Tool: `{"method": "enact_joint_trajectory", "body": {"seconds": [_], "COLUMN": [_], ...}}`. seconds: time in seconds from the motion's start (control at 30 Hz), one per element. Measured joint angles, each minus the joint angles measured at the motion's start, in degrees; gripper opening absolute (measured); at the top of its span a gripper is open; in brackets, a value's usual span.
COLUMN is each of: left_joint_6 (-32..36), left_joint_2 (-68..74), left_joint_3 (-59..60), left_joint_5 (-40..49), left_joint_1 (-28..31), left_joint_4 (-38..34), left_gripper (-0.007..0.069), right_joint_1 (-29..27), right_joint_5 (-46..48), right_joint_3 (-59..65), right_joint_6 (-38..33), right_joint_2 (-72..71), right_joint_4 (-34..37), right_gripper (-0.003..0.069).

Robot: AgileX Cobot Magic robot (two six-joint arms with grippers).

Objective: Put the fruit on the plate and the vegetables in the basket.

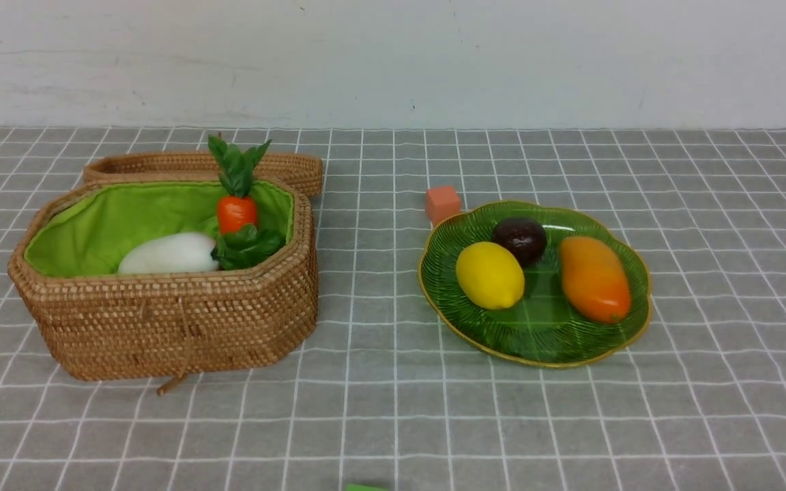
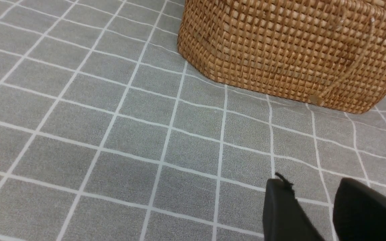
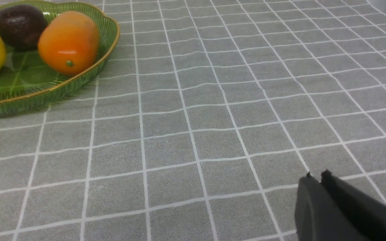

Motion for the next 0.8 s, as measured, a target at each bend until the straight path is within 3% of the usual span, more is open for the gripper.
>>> {"method": "enact_joint_trajectory", "body": {"seconds": [0.8], "left_joint_6": [0.0], "left_joint_2": [0.0], "left_joint_3": [0.0], "left_joint_5": [0.0], "left_joint_1": [0.0], "left_joint_4": [0.0], "left_gripper": [0.0237], "right_joint_1": [0.0], "right_joint_5": [0.0], "right_joint_3": [0.0], "right_joint_6": [0.0], "right_joint_2": [0.0], "right_joint_4": [0.0], "right_gripper": [0.0056]}}
